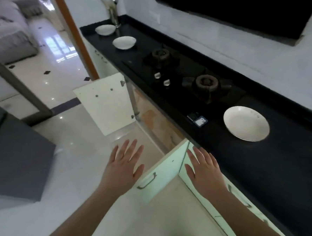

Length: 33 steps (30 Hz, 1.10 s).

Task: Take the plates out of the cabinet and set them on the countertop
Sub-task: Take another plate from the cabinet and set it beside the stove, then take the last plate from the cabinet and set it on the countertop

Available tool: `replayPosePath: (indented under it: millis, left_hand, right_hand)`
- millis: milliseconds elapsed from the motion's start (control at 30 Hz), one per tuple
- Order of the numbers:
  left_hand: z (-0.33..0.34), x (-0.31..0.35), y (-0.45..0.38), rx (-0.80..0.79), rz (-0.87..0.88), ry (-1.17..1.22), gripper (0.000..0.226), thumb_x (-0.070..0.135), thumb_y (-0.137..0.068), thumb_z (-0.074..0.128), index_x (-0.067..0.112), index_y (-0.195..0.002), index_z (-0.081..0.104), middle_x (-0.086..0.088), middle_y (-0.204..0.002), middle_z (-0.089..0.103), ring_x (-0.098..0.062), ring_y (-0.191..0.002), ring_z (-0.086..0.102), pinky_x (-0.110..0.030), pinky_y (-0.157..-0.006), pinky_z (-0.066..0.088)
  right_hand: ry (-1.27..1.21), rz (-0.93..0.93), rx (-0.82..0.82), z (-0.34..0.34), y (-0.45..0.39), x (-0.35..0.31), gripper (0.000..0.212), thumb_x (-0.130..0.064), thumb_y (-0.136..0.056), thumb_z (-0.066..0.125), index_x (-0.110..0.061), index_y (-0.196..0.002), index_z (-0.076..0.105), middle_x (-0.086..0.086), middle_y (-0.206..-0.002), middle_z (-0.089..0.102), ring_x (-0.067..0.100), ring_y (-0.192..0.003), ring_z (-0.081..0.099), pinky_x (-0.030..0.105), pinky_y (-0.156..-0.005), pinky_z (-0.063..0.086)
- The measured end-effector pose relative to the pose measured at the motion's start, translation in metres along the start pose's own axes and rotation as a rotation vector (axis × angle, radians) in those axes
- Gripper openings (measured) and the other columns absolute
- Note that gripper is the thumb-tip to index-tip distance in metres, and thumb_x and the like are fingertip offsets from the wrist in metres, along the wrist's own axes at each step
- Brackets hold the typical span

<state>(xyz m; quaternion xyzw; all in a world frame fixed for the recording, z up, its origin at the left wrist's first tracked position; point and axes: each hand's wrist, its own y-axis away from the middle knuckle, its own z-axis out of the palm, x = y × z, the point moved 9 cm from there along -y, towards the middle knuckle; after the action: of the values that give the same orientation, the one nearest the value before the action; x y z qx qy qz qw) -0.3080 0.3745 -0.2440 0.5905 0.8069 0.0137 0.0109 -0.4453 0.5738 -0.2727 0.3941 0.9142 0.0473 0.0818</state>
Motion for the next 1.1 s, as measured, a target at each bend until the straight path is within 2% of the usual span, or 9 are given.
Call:
replayPosePath:
  millis: [100,233,400,533,733,800,900,1000,1100]
  left_hand:
    - [0.008,-0.065,0.054,-0.005,-0.150,0.048,0.064,0.054,-0.098,0.021,0.023,-0.154,0.030,-0.004,-0.161,0.024,-0.028,-0.150,0.014,-0.051,-0.120,0.016]
    - [0.034,-0.148,0.141,-0.064,-0.324,0.042,0.068,0.062,-0.095,-0.001,0.031,-0.156,-0.004,0.004,-0.164,-0.009,-0.020,-0.149,-0.019,-0.042,-0.120,-0.012]
    - [0.046,-0.238,0.244,-0.074,-0.514,0.086,0.071,0.065,-0.091,-0.010,0.034,-0.154,-0.011,0.006,-0.162,-0.018,-0.018,-0.145,-0.028,-0.041,-0.118,-0.016]
    - [0.044,-0.291,0.305,-0.073,-0.621,0.073,0.071,0.065,-0.091,-0.010,0.033,-0.154,-0.014,0.005,-0.162,-0.020,-0.019,-0.145,-0.029,-0.041,-0.118,-0.016]
    - [0.048,-0.338,0.343,-0.078,-0.697,0.067,0.070,0.065,-0.091,-0.012,0.034,-0.153,-0.017,0.006,-0.162,-0.021,-0.019,-0.144,-0.031,-0.042,-0.117,-0.019]
    - [0.051,-0.353,0.344,-0.067,-0.726,0.084,0.070,0.066,-0.091,-0.012,0.034,-0.153,-0.016,0.006,-0.162,-0.020,-0.019,-0.145,-0.029,-0.042,-0.116,-0.019]
    - [0.050,-0.377,0.330,-0.036,-0.751,0.109,0.068,0.065,-0.093,-0.008,0.035,-0.154,-0.013,0.006,-0.162,-0.017,-0.019,-0.145,-0.028,-0.043,-0.116,-0.018]
    - [0.045,-0.404,0.301,-0.006,-0.741,0.112,0.066,0.063,-0.095,-0.007,0.036,-0.154,-0.010,0.006,-0.163,-0.012,-0.018,-0.147,-0.024,-0.043,-0.119,-0.014]
    - [0.043,-0.433,0.257,-0.005,-0.708,0.106,0.067,0.063,-0.095,-0.008,0.035,-0.156,-0.005,0.005,-0.165,-0.005,-0.018,-0.149,-0.017,-0.045,-0.121,-0.010]
  right_hand:
    - [0.052,-0.118,-0.006,-0.002,-0.012,-0.076,0.064,-0.046,-0.097,0.017,-0.013,-0.146,0.042,0.011,-0.146,0.048,0.031,-0.136,0.042,0.047,-0.112,0.035]
    - [0.054,-0.274,0.032,0.002,-0.018,-0.197,0.061,-0.044,-0.098,0.022,-0.012,-0.144,0.045,0.011,-0.145,0.049,0.032,-0.134,0.044,0.047,-0.111,0.035]
    - [0.102,-0.421,-0.052,0.035,-0.015,-0.337,0.059,-0.046,-0.101,0.012,-0.023,-0.155,0.012,0.001,-0.163,0.013,0.021,-0.149,0.010,0.038,-0.120,0.009]
    - [0.141,-0.525,-0.047,0.050,-0.002,-0.419,0.060,-0.049,-0.100,0.011,-0.024,-0.154,0.015,0.001,-0.162,0.017,0.021,-0.148,0.014,0.039,-0.120,0.012]
    - [0.072,-0.607,-0.089,0.058,-0.004,-0.489,0.074,-0.053,-0.097,0.004,-0.015,-0.141,0.050,0.009,-0.145,0.050,0.033,-0.133,0.046,0.049,-0.108,0.036]
    - [0.071,-0.614,-0.106,0.060,-0.015,-0.500,0.074,-0.053,-0.098,0.004,-0.014,-0.138,0.053,0.010,-0.142,0.053,0.033,-0.131,0.049,0.050,-0.106,0.039]
    - [0.078,-0.621,-0.079,0.056,-0.038,-0.513,0.075,-0.054,-0.098,0.004,-0.015,-0.139,0.052,0.010,-0.143,0.052,0.031,-0.132,0.048,0.047,-0.105,0.040]
    - [0.082,-0.610,-0.049,0.053,-0.067,-0.520,0.065,-0.052,-0.098,0.015,-0.016,-0.142,0.049,0.010,-0.146,0.048,0.030,-0.135,0.044,0.045,-0.107,0.038]
    - [0.078,-0.578,-0.043,0.059,-0.104,-0.519,0.059,-0.051,-0.100,0.022,-0.024,-0.152,0.027,0.003,-0.159,0.026,0.024,-0.147,0.021,0.039,-0.117,0.018]
